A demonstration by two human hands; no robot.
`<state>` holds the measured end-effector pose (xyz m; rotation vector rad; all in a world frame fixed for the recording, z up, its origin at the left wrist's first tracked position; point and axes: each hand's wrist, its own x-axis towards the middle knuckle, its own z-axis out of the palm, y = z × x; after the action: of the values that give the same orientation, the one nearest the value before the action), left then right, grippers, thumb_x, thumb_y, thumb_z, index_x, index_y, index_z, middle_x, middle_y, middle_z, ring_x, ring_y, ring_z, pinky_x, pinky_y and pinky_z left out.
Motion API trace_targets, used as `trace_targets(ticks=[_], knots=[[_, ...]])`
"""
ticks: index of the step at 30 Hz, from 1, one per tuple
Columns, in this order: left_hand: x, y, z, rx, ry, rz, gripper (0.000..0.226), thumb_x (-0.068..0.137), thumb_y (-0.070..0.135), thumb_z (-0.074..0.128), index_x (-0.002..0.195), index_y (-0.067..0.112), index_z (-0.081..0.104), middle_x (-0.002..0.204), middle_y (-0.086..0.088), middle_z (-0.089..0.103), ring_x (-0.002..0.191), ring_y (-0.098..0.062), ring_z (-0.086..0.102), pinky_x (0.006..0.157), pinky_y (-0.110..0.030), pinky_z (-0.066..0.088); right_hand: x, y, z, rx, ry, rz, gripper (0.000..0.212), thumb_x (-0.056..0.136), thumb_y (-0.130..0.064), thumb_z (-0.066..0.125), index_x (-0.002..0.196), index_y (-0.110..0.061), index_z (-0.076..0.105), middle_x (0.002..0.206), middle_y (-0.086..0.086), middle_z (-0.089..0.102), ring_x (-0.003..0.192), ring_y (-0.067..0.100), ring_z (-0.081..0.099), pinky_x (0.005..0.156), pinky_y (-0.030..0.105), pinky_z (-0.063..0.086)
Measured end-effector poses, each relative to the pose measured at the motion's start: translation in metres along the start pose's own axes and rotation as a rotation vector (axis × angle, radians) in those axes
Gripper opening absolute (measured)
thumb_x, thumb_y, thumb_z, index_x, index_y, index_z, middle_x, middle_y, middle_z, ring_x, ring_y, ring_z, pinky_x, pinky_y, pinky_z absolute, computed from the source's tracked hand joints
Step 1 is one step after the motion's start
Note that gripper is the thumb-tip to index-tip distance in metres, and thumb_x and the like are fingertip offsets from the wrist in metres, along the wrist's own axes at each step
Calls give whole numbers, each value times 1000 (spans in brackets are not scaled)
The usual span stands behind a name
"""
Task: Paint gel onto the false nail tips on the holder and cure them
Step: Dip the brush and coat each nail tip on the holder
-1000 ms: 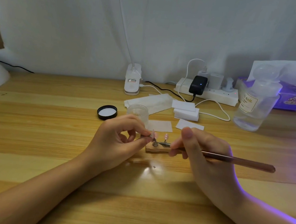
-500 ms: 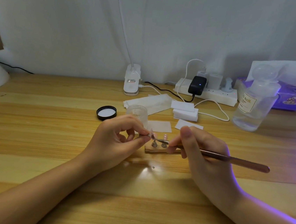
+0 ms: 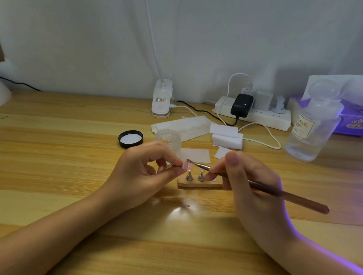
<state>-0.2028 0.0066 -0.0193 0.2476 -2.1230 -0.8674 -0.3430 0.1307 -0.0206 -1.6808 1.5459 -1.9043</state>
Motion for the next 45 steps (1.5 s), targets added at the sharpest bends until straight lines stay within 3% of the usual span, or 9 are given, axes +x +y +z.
trace_targets(ticks=[9, 14, 20, 23, 27, 31, 36, 41, 45], knots=[[0, 2, 0, 1, -11, -14, 6, 74, 22, 66, 79, 20, 68, 75, 1, 64, 64, -20, 53, 44, -45, 41, -3, -7, 1, 59, -106, -3, 37, 87, -36, 40, 69, -14, 63, 58, -4, 61, 58, -4, 56, 59, 4, 38], [0, 4, 1, -39, 11, -27, 15, 72, 32, 65, 82, 22, 70, 84, 2, 64, 63, -16, 52, 39, -23, 38, 0, -6, -2, 93, 47, -13, 36, 90, -36, 44, 66, -14, 59, 54, 4, 52, 49, -1, 47, 52, 5, 35], [0, 4, 0, -64, 12, -28, 18, 74, 22, 64, 91, 22, 69, 83, -1, 64, 65, -21, 53, 39, -27, 40, 0, -5, -3, 121, 93, 57, 19, 86, -28, 58, 74, -14, 56, 56, -2, 56, 51, 1, 50, 53, 10, 39], [0, 4, 1, -47, 5, -8, 20, 76, 18, 62, 96, 22, 68, 87, -3, 67, 67, -25, 57, 39, -38, 40, 1, -8, -2, 101, 92, 71, 18, 81, -30, 54, 72, -15, 57, 62, -3, 63, 55, 0, 55, 57, 10, 41], [-1, 3, 2, -6, -12, 55, 18, 82, 16, 61, 97, 23, 66, 86, -3, 67, 64, -30, 57, 37, -37, 36, 0, -10, -1, 27, 38, 50, 18, 85, -30, 61, 71, -19, 59, 71, -2, 67, 59, -2, 57, 57, 8, 42], [0, 2, 3, 62, -36, 85, 23, 82, 8, 58, 93, 26, 65, 84, 3, 64, 62, -26, 56, 37, -41, 34, 1, -7, 0, 19, 65, 44, 25, 85, -35, 45, 71, -19, 58, 72, -3, 67, 62, 0, 58, 60, 11, 43], [0, 4, 2, 79, -47, 74, 20, 81, 8, 57, 92, 23, 65, 84, 4, 64, 62, -29, 56, 37, -42, 36, 2, -5, 0, 35, 51, 52, 25, 90, -23, 46, 70, -15, 58, 67, -1, 66, 58, 0, 57, 59, 9, 40], [0, 5, 1, 70, -46, 66, 21, 82, 9, 57, 93, 25, 64, 85, 3, 64, 63, -30, 57, 36, -42, 36, -1, -6, -1, 88, 115, 54, 34, 91, -30, 47, 61, -17, 56, 57, 7, 61, 50, 0, 52, 55, 8, 39], [-1, 4, 1, 71, -53, 69, 21, 82, 9, 57, 92, 26, 64, 84, 4, 64, 61, -32, 56, 37, -43, 36, 1, -5, 0, 85, 109, 13, 34, 90, -31, 36, 68, -15, 57, 62, 4, 62, 50, 3, 50, 52, 11, 38]])
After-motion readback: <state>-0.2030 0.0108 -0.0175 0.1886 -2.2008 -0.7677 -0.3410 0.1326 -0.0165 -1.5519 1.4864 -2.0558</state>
